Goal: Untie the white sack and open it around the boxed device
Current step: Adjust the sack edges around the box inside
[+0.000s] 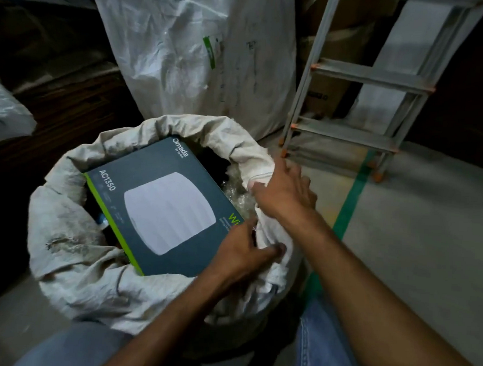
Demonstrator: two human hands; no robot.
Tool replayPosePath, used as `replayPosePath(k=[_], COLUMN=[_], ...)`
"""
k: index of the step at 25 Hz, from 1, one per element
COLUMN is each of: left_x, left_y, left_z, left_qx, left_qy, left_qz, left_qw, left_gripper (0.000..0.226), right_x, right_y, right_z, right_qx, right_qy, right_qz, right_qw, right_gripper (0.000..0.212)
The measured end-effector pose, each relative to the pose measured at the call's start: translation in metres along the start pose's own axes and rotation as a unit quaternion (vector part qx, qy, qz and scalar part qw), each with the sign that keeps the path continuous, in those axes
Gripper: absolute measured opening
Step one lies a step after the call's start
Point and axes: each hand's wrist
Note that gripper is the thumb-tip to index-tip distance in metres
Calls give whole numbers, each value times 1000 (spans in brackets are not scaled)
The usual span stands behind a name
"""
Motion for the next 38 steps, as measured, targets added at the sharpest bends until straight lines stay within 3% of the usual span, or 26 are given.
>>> replayPosePath(k=[3, 4, 5, 8, 9, 10, 11, 13, 15, 16, 18, 20, 22, 23, 25, 27, 29, 30, 31, 33, 35, 37, 38], left_x=[9, 15, 19, 26, 28, 29, 28, 24, 18, 16, 12, 19, 35, 42, 47, 39, 22, 14, 9, 5, 3, 0, 0], left_y=[18, 18, 15, -5, -9, -11, -11, -1, 14, 20, 27, 16, -7, -19, -36, -40, -30, -24, -20, -17, -14, -6, -5], left_z=[-16, -22, -25, -32, -34, -36, -38, -41, -42, -43, -41, -39, -34, -29, -16, -13, -17, -21, -25, -33, -39, -46, -47], left_qx=[124, 145, 156, 85, 56, 46, 61, 128, 154, 162, 168, 132, 66, 33, -33, -68, -45, -16, 21, 80, 116, 155, 152], left_qy=[1, 14, 22, -3, -14, -9, 16, 97, 138, 150, 161, 170, 165, 150, 67, -3, 28, 60, 91, 136, 173, 186, 179], left_qz=[42, 48, 67, 145, 173, 210, 257, 350, 409, 422, 417, 364, 271, 238, 257, 321, 371, 384, 389, 409, 455, 460, 437], left_qw=[991, 988, 985, 986, 983, 976, 964, 923, 889, 879, 879, 906, 946, 959, 964, 945, 927, 921, 916, 899, 866, 854, 868], left_gripper=[37, 35, 38, 67, 66, 59, 48, 27, 29, 35, 46, 60, 68, 72, 89, 84, 51, 39, 29, 22, 27, 35, 38], right_x=[16, 23, 29, 37, 36, 34, 30, 23, 18, 19, 25, 36, 51, 56, 57, 44, 39, 41, 45, 53, 58, 58, 57], right_y=[9, 8, 3, -17, -18, -19, -20, -13, -1, 6, 11, 7, -10, -16, -22, -28, -29, -31, -36, -45, -37, -24, -23], right_z=[-22, -15, -1, 27, 31, 30, 27, 5, -31, -45, -42, -7, 31, 48, 58, 38, 0, -26, -48, -68, -63, -49, -43], right_qx=[-6, -10, -17, -120, -125, -122, -108, -31, 20, 33, 72, 97, 92, 62, 47, 73, 92, 90, 82, -31, -110, -50, -19], right_qy=[33, 69, 140, 292, 296, 289, 270, 218, 163, 143, 158, 263, 333, 327, 299, 292, 141, 16, -109, -291, -363, -397, -400], right_qz=[65, 149, 269, 613, 641, 638, 600, 452, 333, 336, 389, 468, 553, 591, 596, 508, 266, 119, -1, -148, -229, -296, -315], right_qw=[997, 986, 953, 724, 697, 704, 745, 864, 928, 930, 904, 838, 758, 735, 744, 807, 949, 989, 991, 945, 897, 867, 861], right_gripper=[53, 46, 40, 20, 16, 15, 19, 44, 67, 72, 52, 30, 30, 31, 25, 27, 44, 58, 70, 77, 69, 48, 39])
Point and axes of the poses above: each hand's wrist, its own z-axis towards the middle knuckle, its own y-axis out of the palm, x = y × z, and after that the axes turned 2 degrees about z, right-handed
